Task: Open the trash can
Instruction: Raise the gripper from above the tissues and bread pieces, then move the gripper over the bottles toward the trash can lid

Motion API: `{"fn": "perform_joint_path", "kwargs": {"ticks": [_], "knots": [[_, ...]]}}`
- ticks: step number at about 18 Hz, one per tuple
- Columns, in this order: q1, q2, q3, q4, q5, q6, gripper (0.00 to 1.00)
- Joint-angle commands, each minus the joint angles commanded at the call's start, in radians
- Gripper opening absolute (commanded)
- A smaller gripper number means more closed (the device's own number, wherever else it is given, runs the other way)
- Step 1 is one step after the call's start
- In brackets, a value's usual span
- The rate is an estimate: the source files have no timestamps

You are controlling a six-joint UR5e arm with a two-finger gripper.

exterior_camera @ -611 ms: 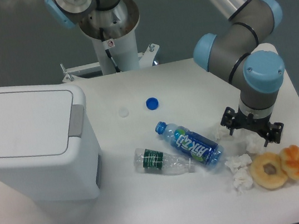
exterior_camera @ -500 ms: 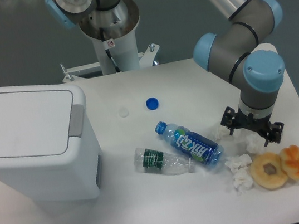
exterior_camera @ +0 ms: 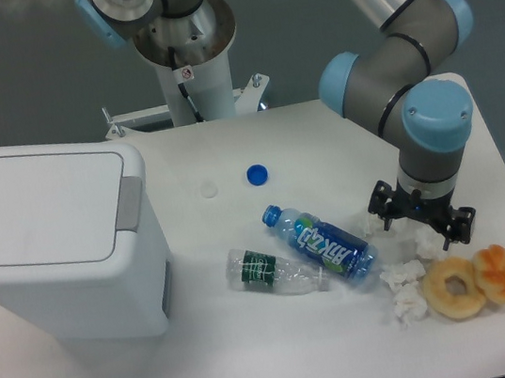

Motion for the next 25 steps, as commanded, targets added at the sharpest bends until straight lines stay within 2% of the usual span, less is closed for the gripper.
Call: {"fn": "perform_joint_path", "kwargs": {"ticks": [2, 6, 10, 12, 13, 16, 17, 20, 25], "knots": [[-0.009, 0.017, 0.011, 0.0, -0.006, -0.118, 1.0], [-0.032, 0.041, 0.003, -0.003, -0.048, -0.165, 1.0], [-0.048, 0.081, 0.003, -0.006, -0.138, -0.335, 1.0], [-0.067, 0.103, 0.002, -0.014, -0.149, -0.401, 1.0], [-0.077, 0.111, -0.001, -0.015, -0.15, -0.431, 0.92], [-0.094, 0.143, -0.002, -0.063, -0.182, -0.528, 0.49], [-0.095, 0.157, -0.005, -0.083, -0.201, -0.531, 0.38], [-0.097, 0.224, -0.018, -0.175, -0.259, -0.55, 0.21], [-0.101, 0.319, -0.074, -0.233, -0.334, -0.582, 0.02]]}}
